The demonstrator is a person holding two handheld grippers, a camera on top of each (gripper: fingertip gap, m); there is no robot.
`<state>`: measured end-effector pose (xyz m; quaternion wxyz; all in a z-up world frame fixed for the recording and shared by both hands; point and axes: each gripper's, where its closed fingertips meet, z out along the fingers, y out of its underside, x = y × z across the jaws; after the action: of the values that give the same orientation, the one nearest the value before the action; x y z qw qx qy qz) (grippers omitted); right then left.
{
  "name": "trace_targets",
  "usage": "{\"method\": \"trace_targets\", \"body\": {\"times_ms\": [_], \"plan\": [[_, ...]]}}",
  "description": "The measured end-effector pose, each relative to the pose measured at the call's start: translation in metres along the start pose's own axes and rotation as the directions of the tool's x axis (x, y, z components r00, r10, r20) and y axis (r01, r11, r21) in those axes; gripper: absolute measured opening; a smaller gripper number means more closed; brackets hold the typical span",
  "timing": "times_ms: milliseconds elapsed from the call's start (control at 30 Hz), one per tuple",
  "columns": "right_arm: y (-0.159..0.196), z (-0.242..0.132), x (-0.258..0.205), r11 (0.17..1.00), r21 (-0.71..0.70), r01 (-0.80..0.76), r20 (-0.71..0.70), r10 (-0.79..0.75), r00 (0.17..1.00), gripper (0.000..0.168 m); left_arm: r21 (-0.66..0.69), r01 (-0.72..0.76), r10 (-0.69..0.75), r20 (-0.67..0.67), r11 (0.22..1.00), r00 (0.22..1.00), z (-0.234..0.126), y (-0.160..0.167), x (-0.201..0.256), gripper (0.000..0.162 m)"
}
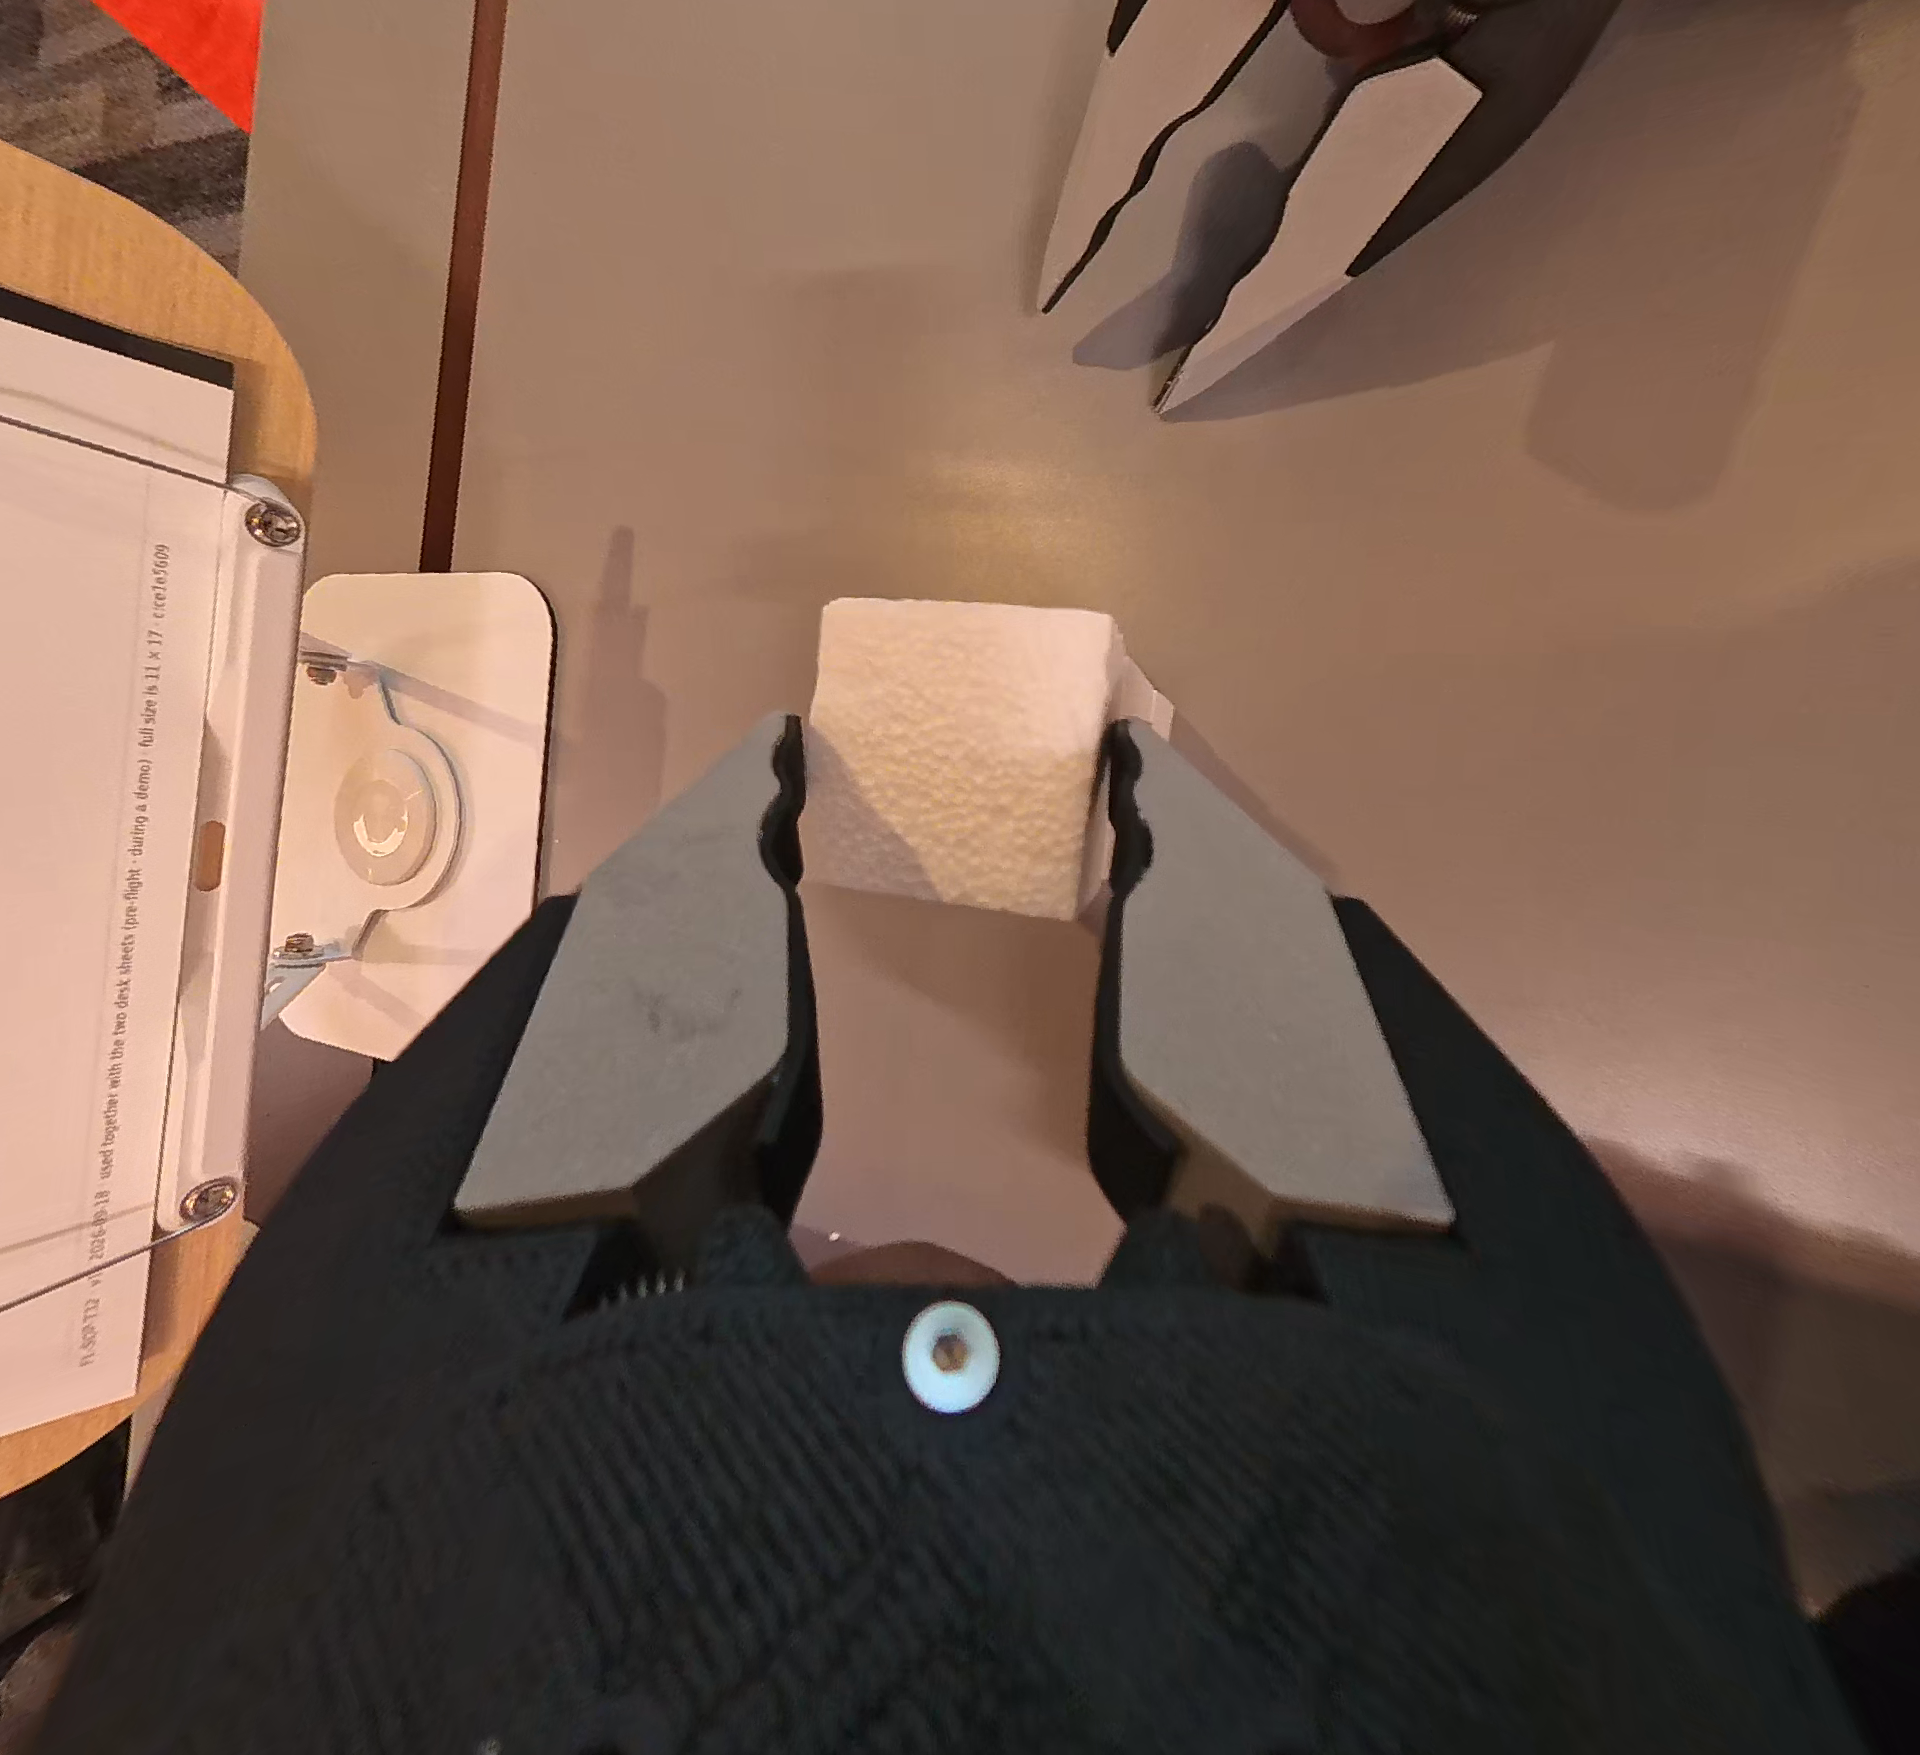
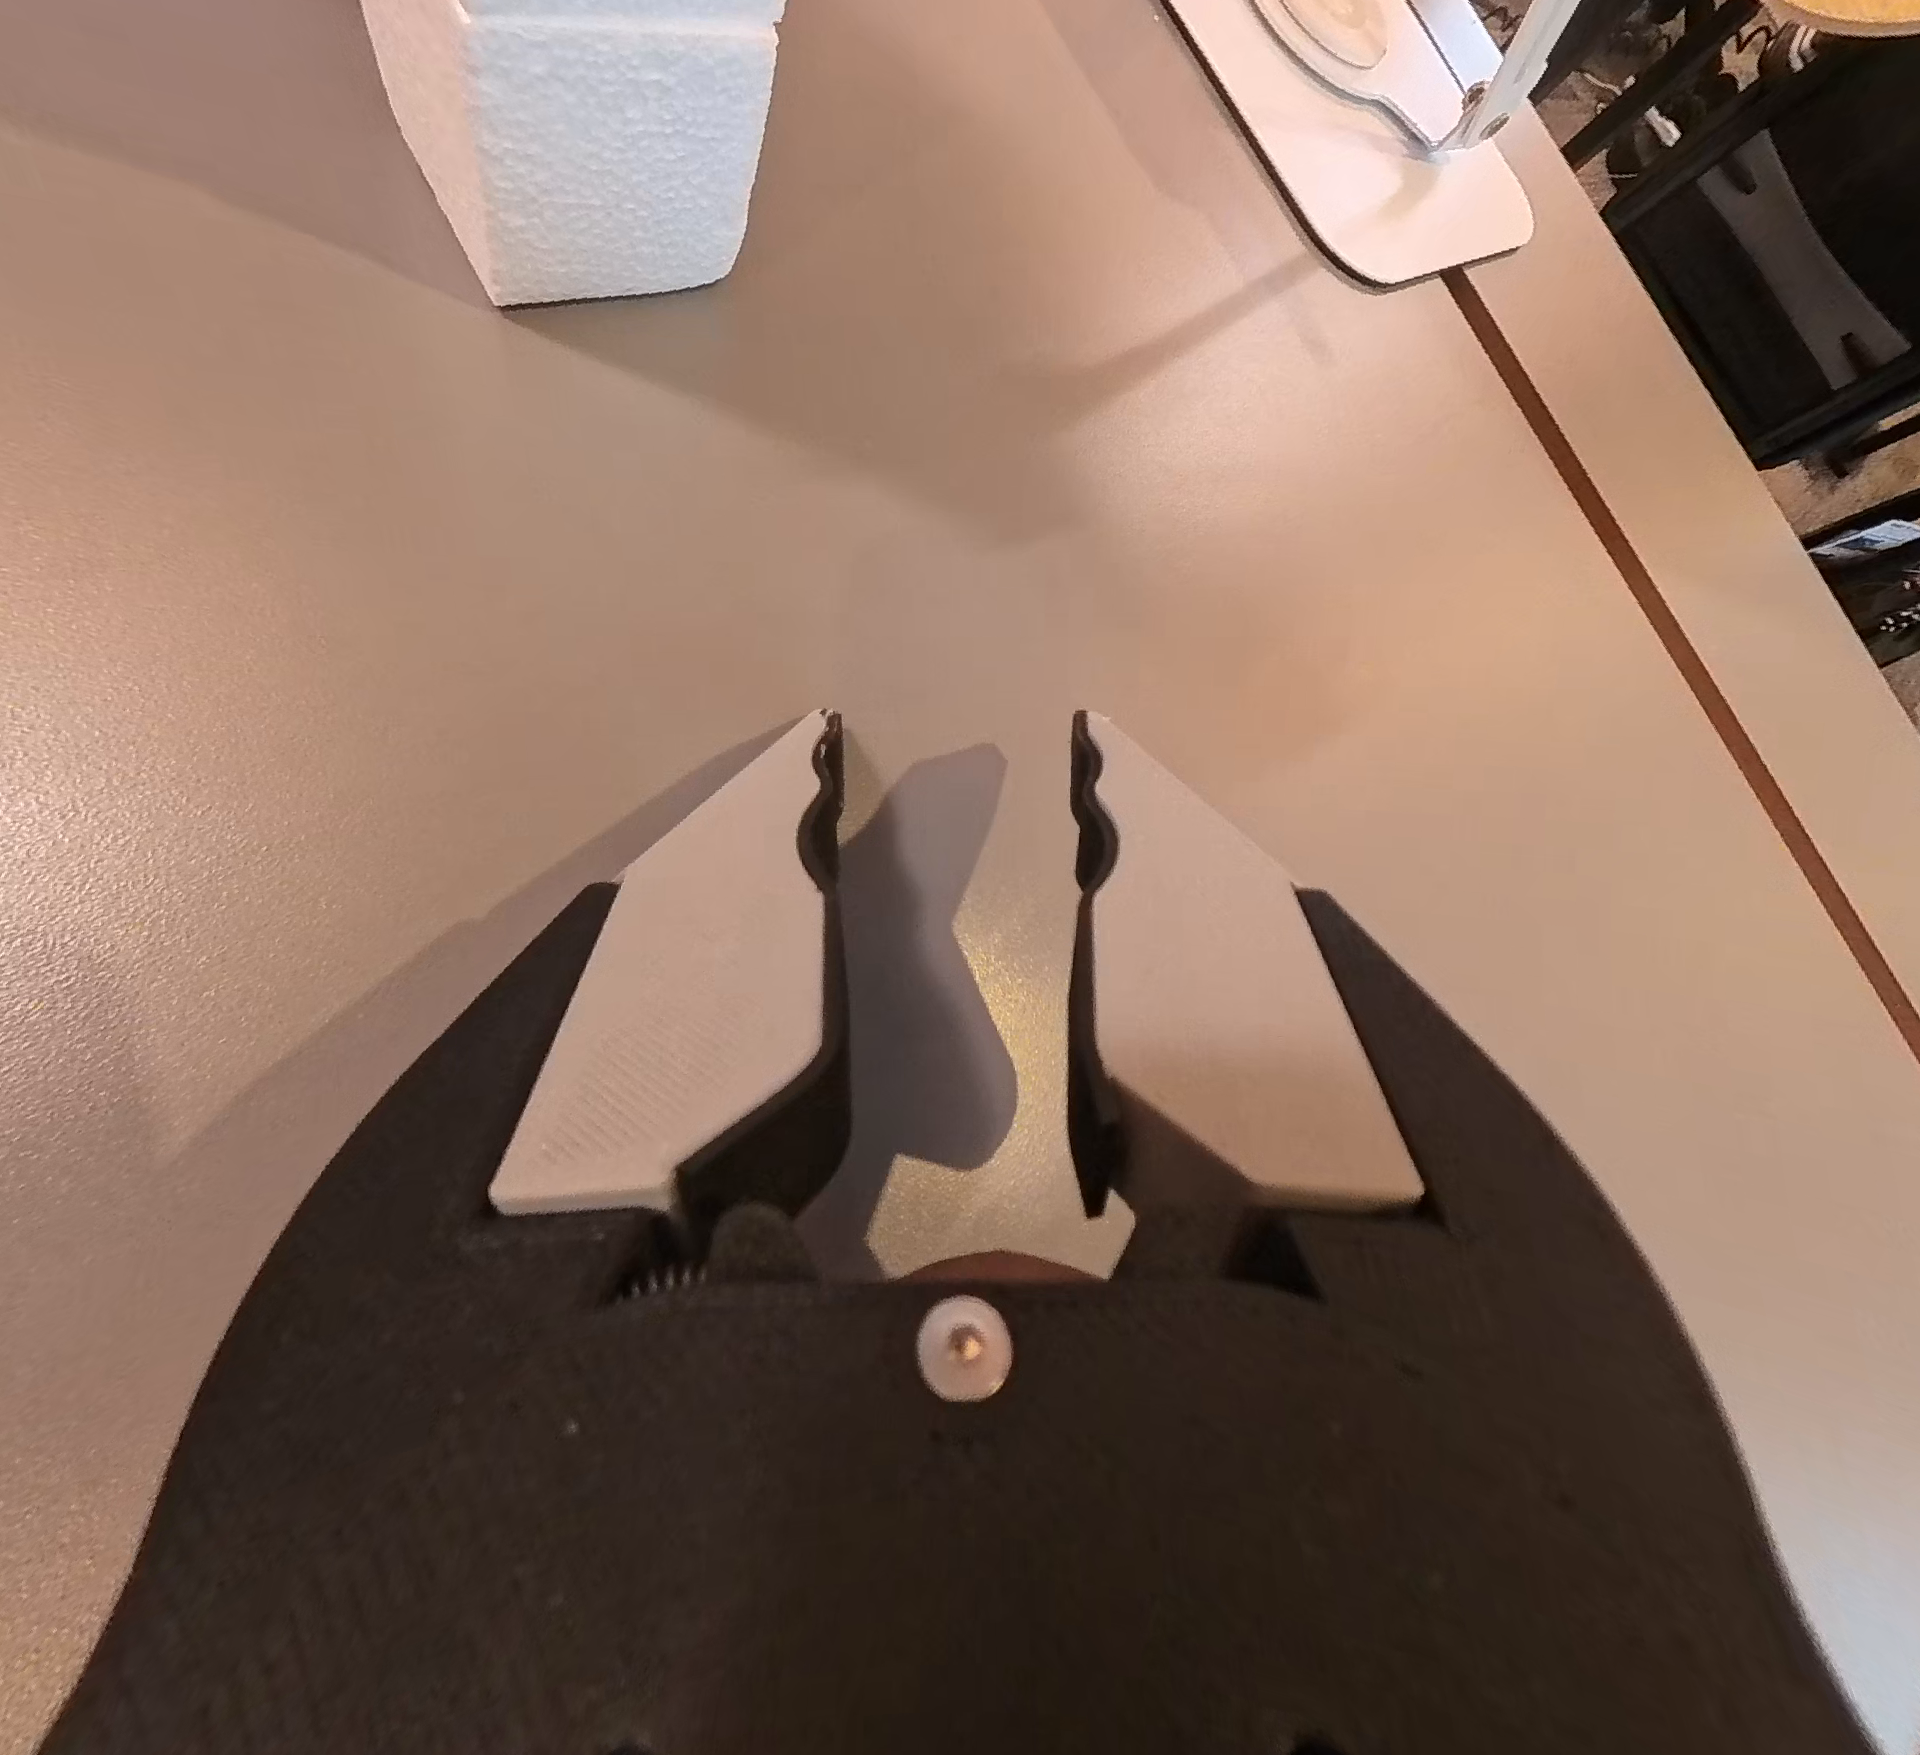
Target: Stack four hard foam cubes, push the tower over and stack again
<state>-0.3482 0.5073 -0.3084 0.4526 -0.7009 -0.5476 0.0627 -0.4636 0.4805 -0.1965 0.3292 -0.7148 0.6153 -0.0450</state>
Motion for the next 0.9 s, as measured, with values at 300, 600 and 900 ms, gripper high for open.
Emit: {"method": "trace_targets", "body": {"times_ms": [300,600,900], "plan": [[0.0,0.0,0.0,1.0,0.0,0.0,0.0,0.0,1.0,0.041,-0.006,-0.002,0.002,0.005,1.0,1.0,0.002,0.001,0.0,0.059],[0.0,0.0,0.0,1.0,0.0,0.0,0.0,0.0,1.0,0.041,0.041,0.047,-0.048,0.04,0.998,0.998,-0.006,-0.005,-0.008,0.082],[0.0,0.0,-0.001,1.0,0.001,0.004,0.0,-0.004,1.0,0.042,0.338,0.367,-0.484,0.392,0.866,0.782,-0.113,0.043,-0.106,0.079]]}}
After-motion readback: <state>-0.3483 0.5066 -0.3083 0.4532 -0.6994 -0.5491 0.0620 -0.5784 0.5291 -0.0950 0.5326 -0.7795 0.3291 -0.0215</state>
